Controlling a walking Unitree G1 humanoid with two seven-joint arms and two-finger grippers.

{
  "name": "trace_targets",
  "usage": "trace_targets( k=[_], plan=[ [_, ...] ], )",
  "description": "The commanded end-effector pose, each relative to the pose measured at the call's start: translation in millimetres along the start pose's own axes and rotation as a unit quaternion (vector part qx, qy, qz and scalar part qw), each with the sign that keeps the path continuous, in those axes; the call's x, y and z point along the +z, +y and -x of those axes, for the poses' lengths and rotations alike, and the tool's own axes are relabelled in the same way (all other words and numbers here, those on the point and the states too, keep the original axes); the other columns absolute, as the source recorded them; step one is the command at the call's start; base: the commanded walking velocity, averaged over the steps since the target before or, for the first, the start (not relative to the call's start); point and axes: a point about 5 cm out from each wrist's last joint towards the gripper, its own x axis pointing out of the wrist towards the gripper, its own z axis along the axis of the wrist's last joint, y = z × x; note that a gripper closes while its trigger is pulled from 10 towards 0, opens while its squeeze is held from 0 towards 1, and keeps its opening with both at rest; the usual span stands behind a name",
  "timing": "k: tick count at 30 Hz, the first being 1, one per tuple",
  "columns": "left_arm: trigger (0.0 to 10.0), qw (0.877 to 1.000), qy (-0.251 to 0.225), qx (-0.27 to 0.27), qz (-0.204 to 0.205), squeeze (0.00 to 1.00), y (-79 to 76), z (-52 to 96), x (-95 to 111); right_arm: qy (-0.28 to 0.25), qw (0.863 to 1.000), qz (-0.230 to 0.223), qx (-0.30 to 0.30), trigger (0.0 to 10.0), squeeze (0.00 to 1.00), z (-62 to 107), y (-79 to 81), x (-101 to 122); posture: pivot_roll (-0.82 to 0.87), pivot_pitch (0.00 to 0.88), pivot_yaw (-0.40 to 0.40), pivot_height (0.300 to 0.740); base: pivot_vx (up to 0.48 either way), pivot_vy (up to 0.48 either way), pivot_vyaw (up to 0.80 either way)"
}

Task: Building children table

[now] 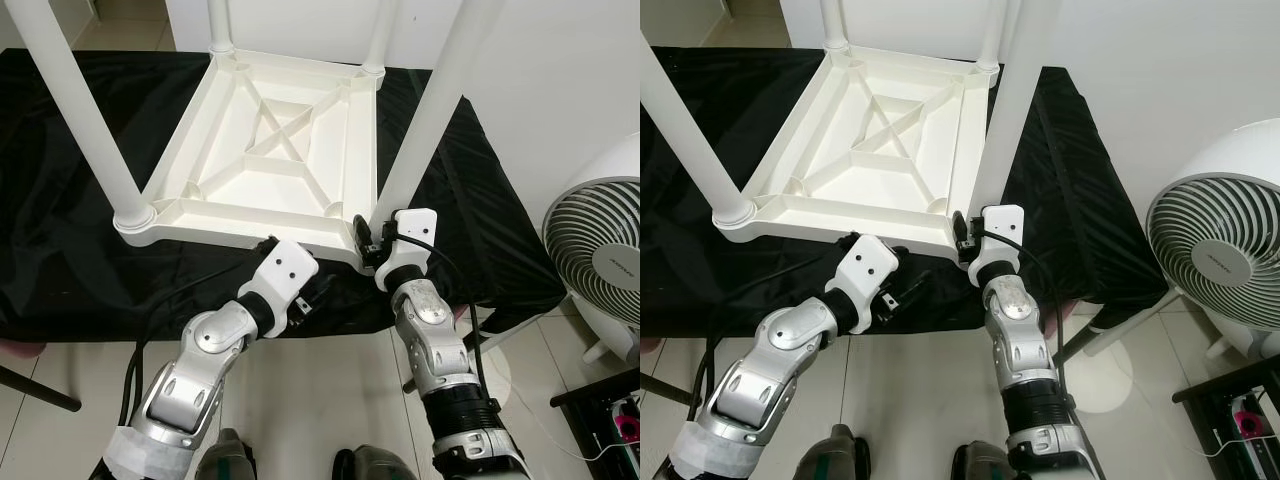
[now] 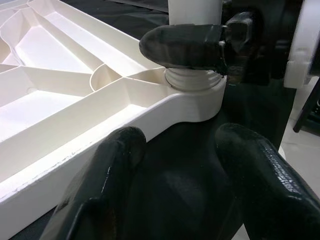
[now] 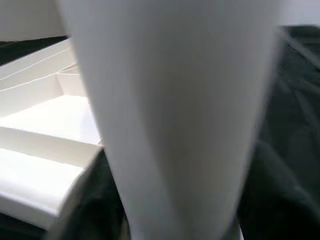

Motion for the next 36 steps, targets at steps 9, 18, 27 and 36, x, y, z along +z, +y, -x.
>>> trace_targets(
  k=[9, 18, 27, 36],
  plan=[
    [10.0, 1.000, -0.004, 0.002, 0.003, 0.00, 0.8, 0.8, -0.1, -0.001, 0.993, 0.027, 0.116, 10.0, 1.00, 9.4, -8.5, 6.8, 0.00, 0.027, -0.043, 0.740, 0.000, 0.000, 0.00],
    [10.0, 1.000, -0.004, 0.008, 0.004, 0.00, 3.3, 0.5, 0.7, 0.035, 0.962, 0.078, 0.259, 10.0, 0.00, -5.1, -20.3, 5.4, 0.01, 0.047, -0.043, 0.740, 0.000, 0.000, 0.00],
    [10.0, 1.000, -0.005, 0.021, 0.008, 0.00, 5.1, 2.1, 2.1, 0.064, 0.957, 0.081, 0.270, 10.0, 0.00, -19.8, -20.1, -3.4, 0.03, 0.063, -0.052, 0.740, 0.000, 0.000, 0.00],
    [10.0, 0.999, -0.002, 0.036, 0.011, 0.00, 6.5, 6.6, 2.0, 0.085, 0.952, 0.077, 0.282, 0.0, 0.00, -20.2, -22.7, -14.4, 0.05, 0.074, -0.067, 0.740, 0.000, 0.000, 0.00]
  ],
)
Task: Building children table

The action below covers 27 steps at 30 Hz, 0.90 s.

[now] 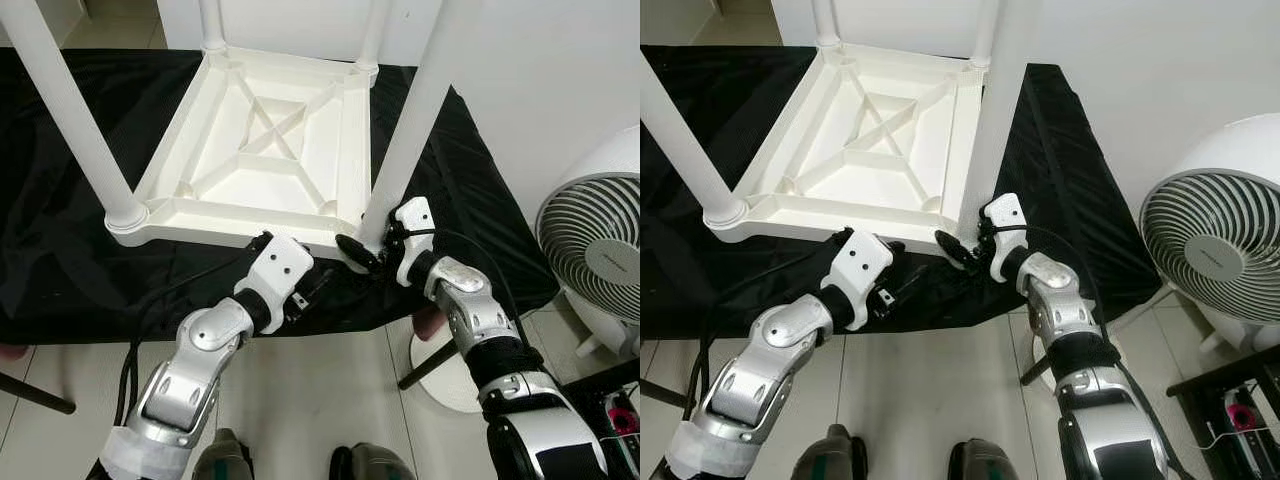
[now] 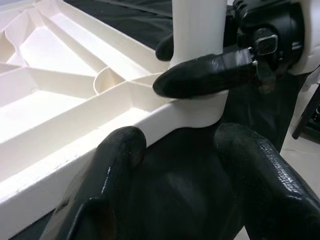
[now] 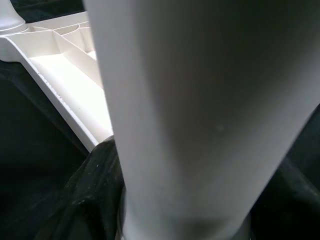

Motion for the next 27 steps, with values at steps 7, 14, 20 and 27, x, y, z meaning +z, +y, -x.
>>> trace_targets(
  k=[7, 14, 20, 27],
  plan=[
    [10.0, 1.000, 0.003, 0.021, 0.003, 0.00, 0.7, 1.3, -0.2, 0.010, 0.995, 0.002, -0.095, 0.0, 0.00, 6.6, 3.1, -9.5, 0.04, 0.079, -0.070, 0.740, 0.000, 0.000, 0.00],
    [10.0, 1.000, 0.003, 0.014, 0.005, 0.00, -1.4, -0.1, -0.3, 0.001, 0.977, -0.017, -0.214, 0.0, 0.00, 12.1, 0.3, -6.6, 0.02, 0.081, -0.062, 0.740, 0.000, 0.000, 0.00],
    [10.0, 1.000, 0.002, 0.013, 0.004, 0.00, -0.9, -0.9, 0.0, -0.003, 0.958, -0.033, -0.284, 0.0, 0.00, 17.2, 0.5, -5.8, 0.02, 0.076, -0.059, 0.740, 0.000, 0.000, 0.00],
    [10.0, 1.000, 0.002, 0.000, 0.007, 0.00, -4.1, -5.1, -2.6, -0.027, 0.940, -0.055, -0.337, 2.0, 0.00, 10.8, 24.9, -0.9, 0.00, 0.062, -0.038, 0.740, 0.000, 0.000, 0.00]
  ],
)
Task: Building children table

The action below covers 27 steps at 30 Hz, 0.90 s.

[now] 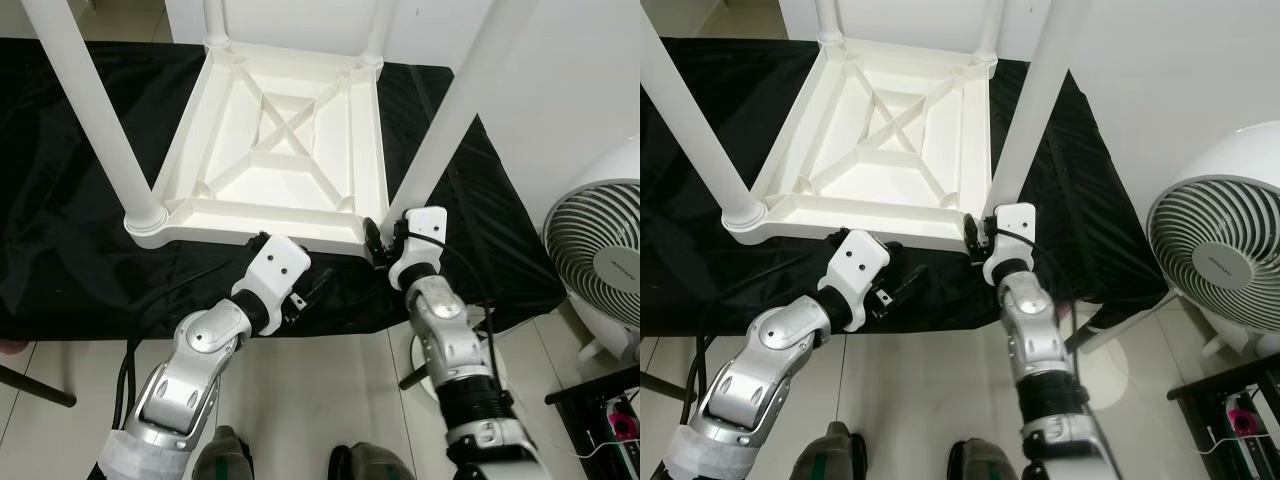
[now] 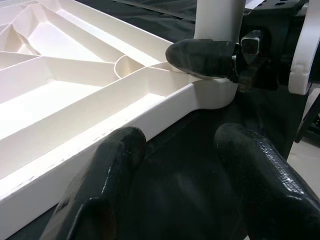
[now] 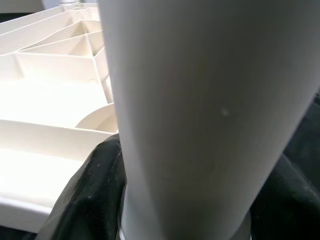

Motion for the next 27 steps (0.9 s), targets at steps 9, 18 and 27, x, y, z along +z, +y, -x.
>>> trace_targets(
  k=[9, 18, 27],
  plan=[
    [10.0, 1.000, 0.001, -0.004, -0.007, 0.00, 3.5, -6.3, -0.6, 0.010, 1.000, 0.009, -0.003, 10.0, 0.00, 5.2, 1.8, -0.6, 0.01, 0.051, -0.024, 0.740, 0.000, 0.000, 0.00],
    [10.0, 1.000, 0.000, -0.004, -0.012, 0.00, 4.0, -5.8, 0.3, -0.014, 0.997, 0.021, 0.077, 10.0, 1.00, 2.9, -9.9, 8.7, 0.03, 0.045, -0.025, 0.740, 0.000, 0.000, 0.00],
    [10.0, 1.000, -0.002, 0.014, -0.012, 0.00, 6.2, -4.5, 1.8, 0.007, 0.970, 0.072, 0.234, 10.0, 0.00, -5.0, -14.1, 7.6, 0.05, 0.048, -0.062, 0.740, 0.000, 0.000, 0.00]
  ],
)
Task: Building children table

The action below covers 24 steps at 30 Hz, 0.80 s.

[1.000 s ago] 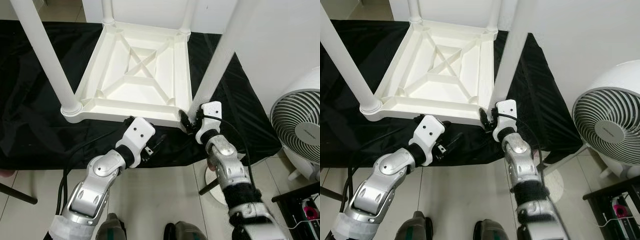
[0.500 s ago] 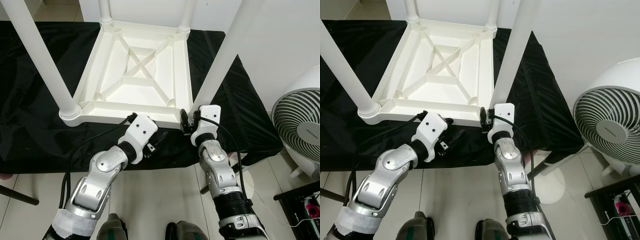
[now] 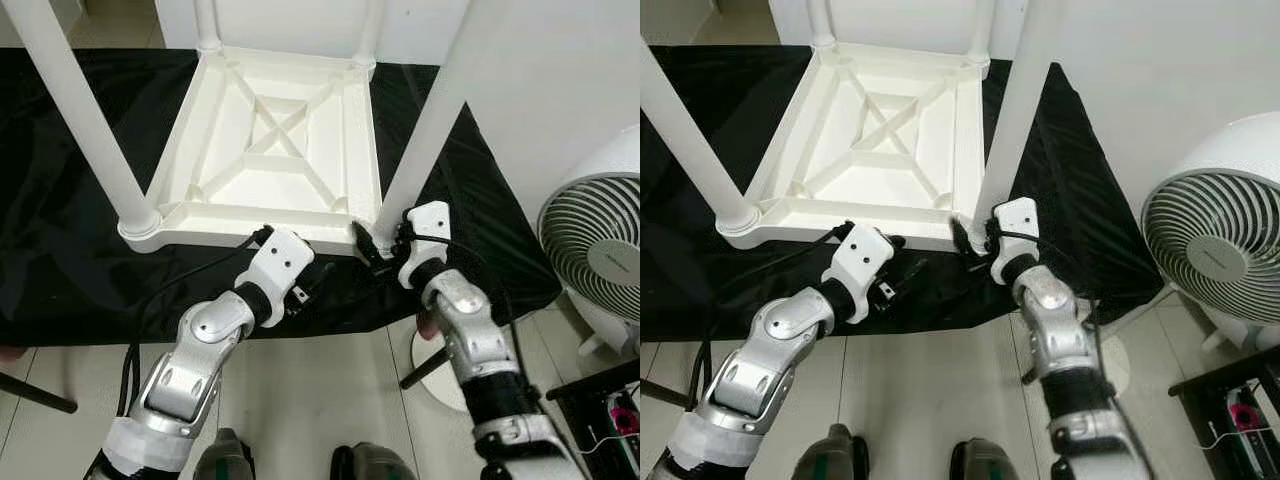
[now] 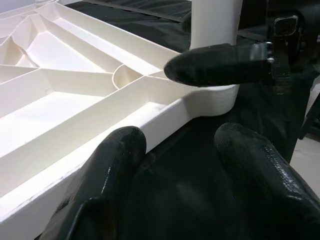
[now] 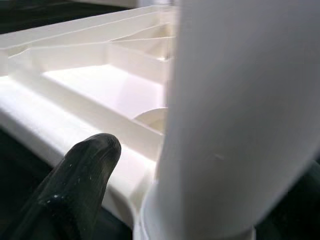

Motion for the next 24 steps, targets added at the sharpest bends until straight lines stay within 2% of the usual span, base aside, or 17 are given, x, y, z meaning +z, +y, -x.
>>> trace_targets(
  k=[1, 10, 11, 12, 13, 14, 18, 24],
  plan=[
    [10.0, 1.000, -0.001, 0.014, 0.001, 0.00, -0.3, 0.4, -0.4, 0.006, 1.000, -0.002, 0.020, 10.0, 0.00, 0.4, 2.4, -4.5, 0.05, 0.048, -0.062, 0.740, 0.000, 0.000, 0.00],
    [10.0, 0.999, -0.005, 0.033, 0.005, 0.00, -1.1, 1.1, 0.8, 0.014, 0.993, -0.001, 0.114, 10.0, 0.00, -20.3, 1.9, 0.5, 0.08, 0.040, -0.101, 0.740, 0.000, 0.000, 0.00],
    [10.0, 0.999, -0.004, 0.035, 0.003, 0.00, -0.5, 1.4, 0.9, 0.015, 0.992, -0.014, 0.123, 4.9, 0.00, -21.3, 3.4, 0.6, 0.09, 0.042, -0.105, 0.740, 0.000, 0.000, 0.00],
    [10.0, 0.999, -0.004, 0.035, 0.003, 0.00, -0.5, 1.4, 0.9, 0.015, 0.992, -0.014, 0.123, 4.9, 0.00, -21.3, 3.4, 0.6, 0.09, 0.042, -0.105, 0.740, 0.000, 0.000, 0.00],
    [10.0, 0.999, -0.004, 0.036, 0.003, 0.00, -0.1, 1.6, 1.0, 0.015, 0.991, -0.024, 0.132, 4.1, 0.00, -21.8, 3.8, 0.4, 0.09, 0.042, -0.105, 0.740, 0.000, 0.000, 0.00],
    [10.0, 0.999, -0.004, 0.039, 0.003, 0.00, 0.5, 1.8, 1.3, 0.015, 0.990, -0.030, 0.136, 0.0, 0.00, -22.0, 4.1, 0.1, 0.09, 0.046, -0.113, 0.740, 0.000, 0.000, 0.00],
    [10.0, 0.999, -0.006, 0.046, 0.007, 0.00, 1.4, 2.6, 1.7, 0.015, 0.989, -0.034, 0.143, 0.0, 0.00, -20.7, 6.2, -2.7, 0.08, 0.049, -0.110, 0.740, 0.000, 0.000, 0.00],
    [10.0, 0.999, -0.005, 0.032, 0.009, 0.00, -3.4, 1.9, 1.3, 0.012, 0.993, -0.036, 0.111, 0.0, 0.00, -16.5, 2.8, -7.4, 0.07, 0.053, -0.089, 0.740, 0.000, 0.000, 0.00]
  ],
)
